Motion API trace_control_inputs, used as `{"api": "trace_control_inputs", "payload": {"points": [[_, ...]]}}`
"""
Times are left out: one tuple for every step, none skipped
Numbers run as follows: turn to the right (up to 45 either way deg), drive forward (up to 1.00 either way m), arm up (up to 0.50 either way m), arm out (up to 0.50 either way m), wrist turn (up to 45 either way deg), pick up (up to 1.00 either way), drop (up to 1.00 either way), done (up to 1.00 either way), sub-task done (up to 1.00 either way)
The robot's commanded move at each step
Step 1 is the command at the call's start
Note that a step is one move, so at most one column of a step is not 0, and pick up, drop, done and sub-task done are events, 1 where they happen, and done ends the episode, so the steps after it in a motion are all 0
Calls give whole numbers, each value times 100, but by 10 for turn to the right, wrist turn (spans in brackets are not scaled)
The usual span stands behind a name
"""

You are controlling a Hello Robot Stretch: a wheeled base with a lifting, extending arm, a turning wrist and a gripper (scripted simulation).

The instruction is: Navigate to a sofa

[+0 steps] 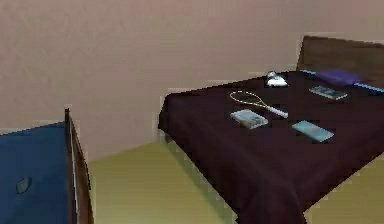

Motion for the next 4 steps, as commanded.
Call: {"api": "trace_control_inputs", "payload": {"points": [[450, 0, 0, 0, 0, 0, 0, 0, 0], [450, 0, 0, 0, 0, 0, 0, 0, 0], [120, 0, 0, 0, 0, 0, 0, 0, 0], [0, 100, 0, 0, 0, 0, 0, 0, 0]]}}
